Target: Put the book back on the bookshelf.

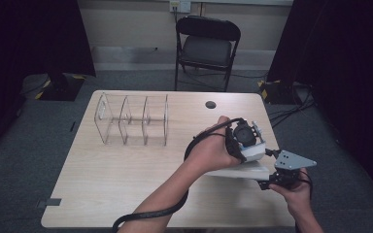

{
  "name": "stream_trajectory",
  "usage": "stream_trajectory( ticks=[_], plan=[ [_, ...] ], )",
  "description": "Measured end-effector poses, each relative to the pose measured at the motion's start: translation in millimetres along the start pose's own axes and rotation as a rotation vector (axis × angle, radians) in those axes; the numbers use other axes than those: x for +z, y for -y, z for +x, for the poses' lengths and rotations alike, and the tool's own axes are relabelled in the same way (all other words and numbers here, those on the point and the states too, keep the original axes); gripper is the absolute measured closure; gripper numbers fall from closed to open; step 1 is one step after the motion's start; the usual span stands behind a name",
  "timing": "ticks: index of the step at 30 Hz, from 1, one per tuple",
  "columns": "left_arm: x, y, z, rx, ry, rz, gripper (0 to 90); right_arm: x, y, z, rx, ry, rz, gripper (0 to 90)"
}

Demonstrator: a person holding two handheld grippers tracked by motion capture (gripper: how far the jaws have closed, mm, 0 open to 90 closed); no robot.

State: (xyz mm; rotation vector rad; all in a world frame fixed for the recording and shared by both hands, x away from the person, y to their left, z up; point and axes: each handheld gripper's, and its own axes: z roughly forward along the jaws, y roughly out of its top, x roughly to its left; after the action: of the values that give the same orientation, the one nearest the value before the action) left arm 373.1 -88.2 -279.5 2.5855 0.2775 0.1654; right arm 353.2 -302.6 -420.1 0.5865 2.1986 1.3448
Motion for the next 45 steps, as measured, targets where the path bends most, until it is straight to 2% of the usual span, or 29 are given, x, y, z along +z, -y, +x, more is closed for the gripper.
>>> stream_trajectory(
  ticks=[7, 13, 14, 18, 24, 26, 28, 29, 35, 38, 43, 45],
  plan=[
    [-0.8, 0.5, 3.4, -0.003, 0.009, -0.011, 75.2, 0.5, 0.6, -1.4, 0.007, -0.004, -0.008, 9.4],
    [-1.7, -1.8, -0.9, 0.004, 0.005, 0.001, 75.3, -0.2, 0.2, -1.0, 0.002, -0.008, -0.004, 9.4],
    [-3.4, -3.0, -0.7, 0.013, 0.009, 0.010, 75.4, -1.1, -0.1, -0.8, 0.005, -0.013, -0.008, 9.4],
    [-8.8, -6.4, 0.7, -0.001, 0.026, 0.005, 75.3, -5.9, -3.6, -1.2, -0.003, -0.054, -0.021, 9.5],
    [-8.0, -6.4, 3.8, -0.017, 0.037, -0.013, 75.1, -3.9, -5.4, -3.8, 0.004, -0.083, -0.014, 10.4],
    [-8.0, -6.5, 5.2, -0.016, 0.041, -0.014, 75.0, -3.5, -6.5, -4.0, 0.001, -0.089, -0.011, 13.2],
    [-7.6, -6.1, 7.1, -0.021, 0.050, -0.025, 74.9, -3.8, -7.8, -4.9, 0.003, -0.103, -0.012, 21.7],
    [-7.6, -5.9, 8.1, -0.011, 0.050, -0.027, 74.8, -4.1, -8.3, -5.4, -0.008, -0.112, -0.018, 25.0],
    [-7.4, -4.7, 10.0, -0.003, 0.049, -0.033, 74.6, -4.2, -10.7, -8.5, -0.020, -0.153, 0.016, 39.1],
    [-8.7, -4.8, 10.4, -0.016, 0.056, -0.043, 74.4, -4.3, -11.8, -8.6, -0.012, -0.164, 0.032, 41.4],
    [-10.2, -8.2, 9.3, 0.003, 0.052, -0.028, 74.6, -4.1, -13.3, -8.9, -0.014, -0.173, 0.044, 42.0],
    [-9.8, -9.0, 8.6, -0.001, 0.055, -0.025, 74.9, -4.1, -12.8, -8.7, -0.013, -0.173, 0.040, 42.1]
  ],
)
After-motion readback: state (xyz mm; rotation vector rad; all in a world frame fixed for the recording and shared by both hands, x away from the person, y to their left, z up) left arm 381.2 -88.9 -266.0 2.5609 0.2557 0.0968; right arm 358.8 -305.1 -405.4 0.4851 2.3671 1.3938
